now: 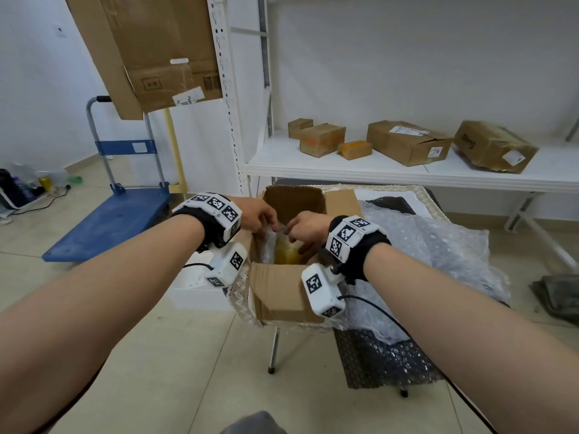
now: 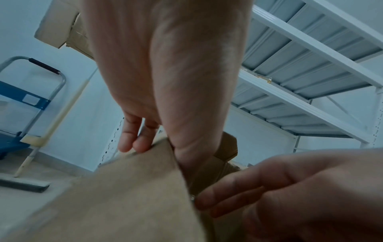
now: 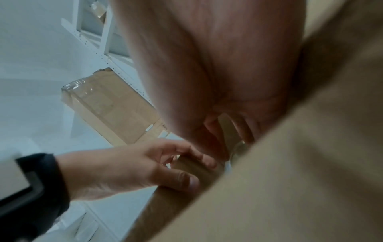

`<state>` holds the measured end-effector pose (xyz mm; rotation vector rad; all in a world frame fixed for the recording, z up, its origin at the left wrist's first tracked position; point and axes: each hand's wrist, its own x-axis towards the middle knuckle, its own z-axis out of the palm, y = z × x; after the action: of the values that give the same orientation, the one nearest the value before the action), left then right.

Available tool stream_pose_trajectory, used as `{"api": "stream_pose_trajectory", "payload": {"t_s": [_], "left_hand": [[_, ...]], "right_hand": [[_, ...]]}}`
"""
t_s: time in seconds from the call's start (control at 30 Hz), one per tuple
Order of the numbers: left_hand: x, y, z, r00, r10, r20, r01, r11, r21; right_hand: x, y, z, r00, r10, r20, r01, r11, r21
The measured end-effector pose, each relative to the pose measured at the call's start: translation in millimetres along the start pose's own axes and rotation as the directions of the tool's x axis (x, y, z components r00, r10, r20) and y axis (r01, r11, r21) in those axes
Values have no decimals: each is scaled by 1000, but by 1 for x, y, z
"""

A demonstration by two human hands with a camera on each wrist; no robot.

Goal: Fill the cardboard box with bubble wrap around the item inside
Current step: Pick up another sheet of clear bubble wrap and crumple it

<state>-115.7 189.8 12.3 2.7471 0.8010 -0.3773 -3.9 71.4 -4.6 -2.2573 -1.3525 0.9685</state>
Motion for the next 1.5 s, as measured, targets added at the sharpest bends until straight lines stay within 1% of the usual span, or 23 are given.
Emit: {"api": "stream_pose_trajectory", "payload": {"t_s": [0.07,0.1,0.17,0.2,0.27,0.33,0.37,0.47,0.53,0.57,0.63,0.73,0.8,0.83,0.97,1.07,1.13,1.2,1.23,1.37,1.43,1.5], "left_hand": [[-5,2,-4,998,0,-60,-1,1000,-26],[-7,4,-7,995,2,-102,-7,999,-46],[-10,11,-13,986,7,-168,-22,996,-88],[-12,18,-15,984,4,-179,-23,994,-104],[-15,34,-20,983,-1,-185,-29,987,-161],[-18,56,-25,978,35,-205,-76,977,-200],[-19,69,-26,974,59,-217,-102,976,-194],[-18,111,-22,969,97,-228,-135,978,-156],[-14,140,-15,970,128,-209,-160,976,-146],[-11,154,-11,971,143,-191,-172,975,-141],[-2,175,1,978,142,-154,-162,978,-129],[10,198,24,985,108,-135,-120,990,-80],[18,210,39,987,102,-128,-114,989,-92],[20,214,46,987,102,-125,-113,990,-89],[28,221,64,991,71,-113,-79,995,-68],[34,222,70,986,49,-162,-62,995,-76],[37,224,72,975,41,-219,-59,995,-80],[40,224,73,969,28,-246,-50,995,-83],[41,224,73,969,23,-248,-43,996,-77],[44,224,78,972,0,-236,-12,999,-49],[46,225,79,972,1,-234,-13,999,-47],[47,226,81,973,0,-231,-14,998,-56]], "right_hand": [[-7,2,-5,998,-20,-64,34,973,228],[-10,2,-8,992,-29,-124,68,942,328],[-24,3,-16,971,-12,-238,129,865,484],[-31,4,-21,959,1,-284,158,829,536],[-41,7,-32,931,10,-365,213,798,564],[-55,16,-44,902,19,-431,250,790,559],[-61,22,-49,886,34,-463,266,781,566],[-78,45,-59,815,131,-564,292,749,595],[-87,66,-63,775,202,-599,280,740,611],[-90,78,-64,762,229,-606,271,737,619],[-95,101,-63,761,275,-588,226,737,637],[-95,138,-59,790,331,-516,103,758,644],[-93,161,-57,815,355,-458,0,790,613],[-91,172,-55,819,369,-440,-54,812,580],[-77,209,-46,794,429,-431,-250,876,412],[-61,237,-38,783,487,-387,-356,861,363],[-62,243,-36,784,495,-374,-370,857,358],[-66,244,-35,785,488,-382,-357,860,366],[-67,245,-36,783,488,-386,-345,857,383],[-65,248,-32,802,481,-354,-261,815,518],[-63,252,-30,790,494,-363,-210,775,597],[-64,252,-30,768,488,-414,-147,764,628]]}}
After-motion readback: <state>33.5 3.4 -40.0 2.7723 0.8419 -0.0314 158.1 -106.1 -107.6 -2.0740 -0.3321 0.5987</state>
